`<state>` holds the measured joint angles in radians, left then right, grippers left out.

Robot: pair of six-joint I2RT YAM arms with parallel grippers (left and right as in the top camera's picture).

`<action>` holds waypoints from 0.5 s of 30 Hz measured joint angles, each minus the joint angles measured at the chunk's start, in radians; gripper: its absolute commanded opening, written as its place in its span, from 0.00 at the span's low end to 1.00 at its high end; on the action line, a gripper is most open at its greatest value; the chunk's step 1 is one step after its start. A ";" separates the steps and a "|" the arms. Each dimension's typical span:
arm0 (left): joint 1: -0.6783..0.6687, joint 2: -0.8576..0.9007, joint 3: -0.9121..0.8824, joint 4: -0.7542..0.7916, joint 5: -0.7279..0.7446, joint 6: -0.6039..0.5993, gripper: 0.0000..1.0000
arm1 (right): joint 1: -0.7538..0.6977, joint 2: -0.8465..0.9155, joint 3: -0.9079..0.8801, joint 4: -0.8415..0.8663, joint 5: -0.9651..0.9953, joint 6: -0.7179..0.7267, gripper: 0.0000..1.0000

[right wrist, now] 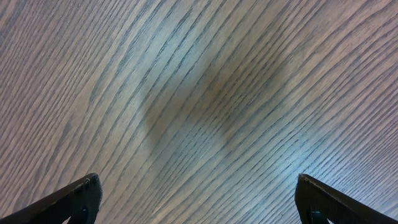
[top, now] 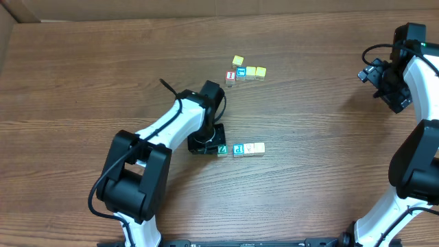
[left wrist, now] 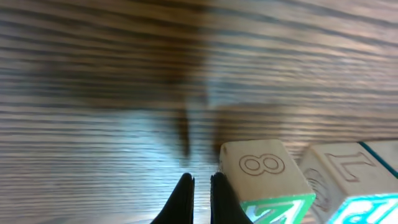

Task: Flip 5 blocks
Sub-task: 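Set the Z block down left of the P block and release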

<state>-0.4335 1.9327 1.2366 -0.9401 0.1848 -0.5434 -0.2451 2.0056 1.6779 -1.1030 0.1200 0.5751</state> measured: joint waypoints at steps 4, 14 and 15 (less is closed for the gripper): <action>-0.020 0.000 0.000 0.010 0.004 -0.004 0.04 | 0.000 0.000 0.000 0.000 0.000 0.000 1.00; -0.025 0.000 0.000 0.021 0.006 -0.004 0.04 | 0.000 0.000 0.000 0.000 0.000 0.000 1.00; -0.025 0.000 0.000 0.028 0.006 -0.004 0.04 | 0.000 0.000 0.000 0.000 0.000 0.001 1.00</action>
<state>-0.4587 1.9327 1.2366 -0.9123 0.1913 -0.5476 -0.2451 2.0056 1.6779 -1.1027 0.1200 0.5758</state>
